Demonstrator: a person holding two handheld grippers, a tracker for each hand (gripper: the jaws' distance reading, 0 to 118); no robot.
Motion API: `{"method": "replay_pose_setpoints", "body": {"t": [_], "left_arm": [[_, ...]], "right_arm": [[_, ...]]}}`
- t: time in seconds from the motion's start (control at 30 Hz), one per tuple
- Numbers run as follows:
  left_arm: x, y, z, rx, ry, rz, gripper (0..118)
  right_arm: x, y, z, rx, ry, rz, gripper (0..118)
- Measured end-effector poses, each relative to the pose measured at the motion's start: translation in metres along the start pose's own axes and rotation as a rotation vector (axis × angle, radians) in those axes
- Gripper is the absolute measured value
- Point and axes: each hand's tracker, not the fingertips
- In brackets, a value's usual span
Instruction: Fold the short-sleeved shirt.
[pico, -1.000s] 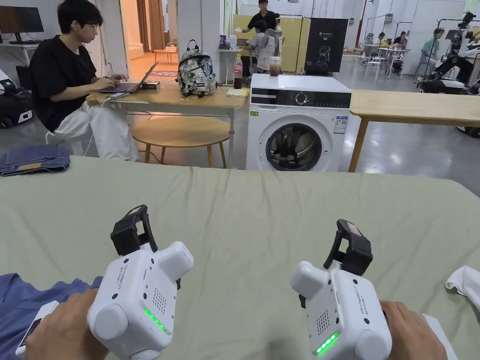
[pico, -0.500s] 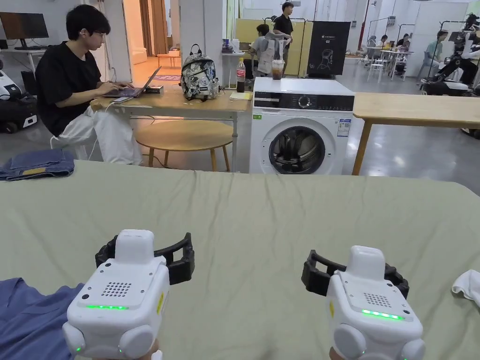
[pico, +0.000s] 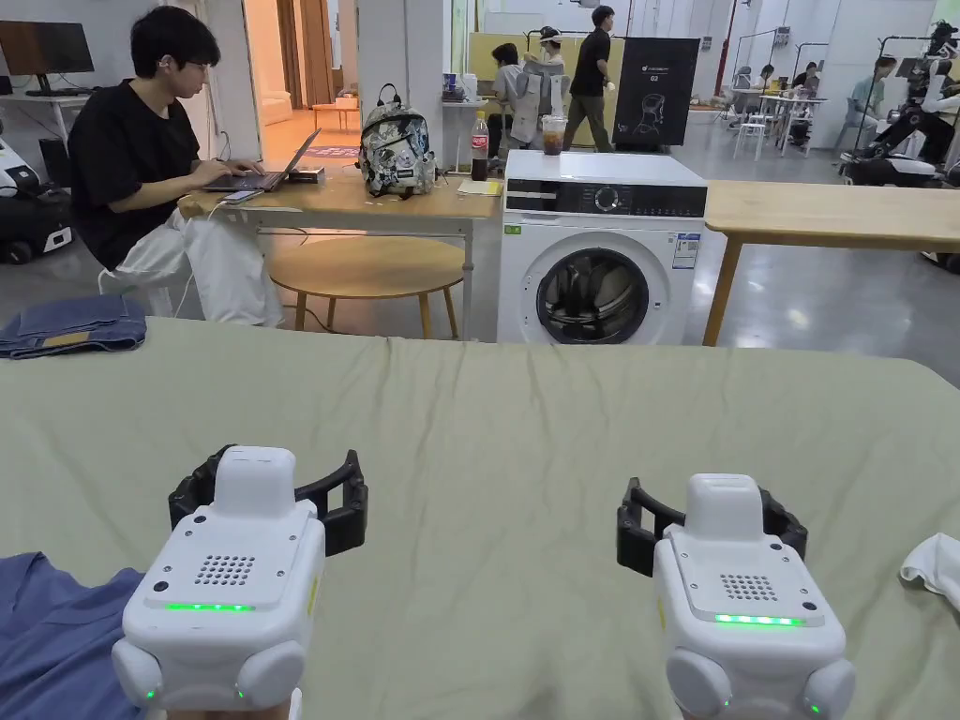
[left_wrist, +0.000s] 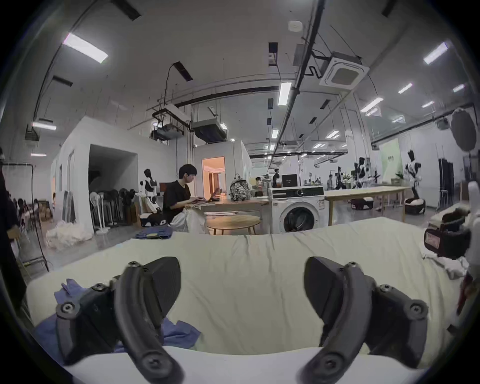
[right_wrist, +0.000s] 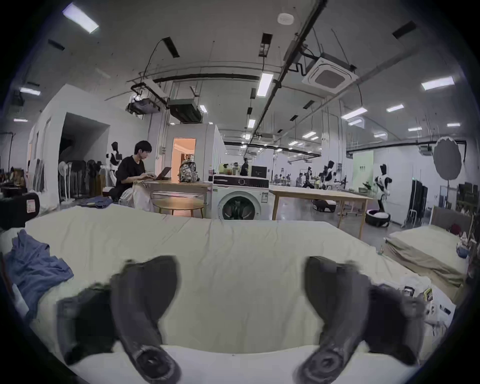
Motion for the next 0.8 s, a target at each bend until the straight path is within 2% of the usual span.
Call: {"method": "replay_pose_setpoints", "body": {"t": [0.1,0.13,0.2,0.23,0.4,0.47,0.57,0.7,0.8], "left_arm": [[-0.002,0.001,0.001,-0.015,0.027,0.018,36],[-0.003,0.001,0.001,-0.017,0.033,0.024,17],[-0.005,0.0,0.002,-0.031,0.02,0.041,5],[-0.007,0.0,0.002,-0.034,0.015,0.047,0],[-0.005,-0.001,0.002,-0.063,-0.043,0.035,0],[-0.003,-0.001,0.002,-0.072,-0.004,0.01,0],[-0.013,-0.001,-0.002,-0.141,0.002,0.076,0],[-0.036,-0.005,-0.006,-0.202,0.001,0.093,0],[-0.054,-0.009,-0.003,-0.228,0.02,0.087,0]], "right_arm": [[0.001,0.001,0.0,-0.018,0.011,-0.031,39],[0.0,0.001,-0.002,-0.031,0.002,-0.03,18],[0.0,-0.001,-0.001,-0.035,-0.005,-0.026,9],[0.001,-0.002,0.0,-0.034,-0.004,-0.027,1],[0.001,-0.005,0.004,-0.036,-0.002,-0.032,0],[0.0,-0.005,0.005,-0.04,-0.007,-0.037,0],[-0.001,-0.005,0.004,-0.069,0.032,-0.055,0],[-0.007,-0.003,0.007,-0.081,0.063,-0.05,0],[-0.014,-0.003,0.006,-0.075,0.04,-0.048,0]]}}
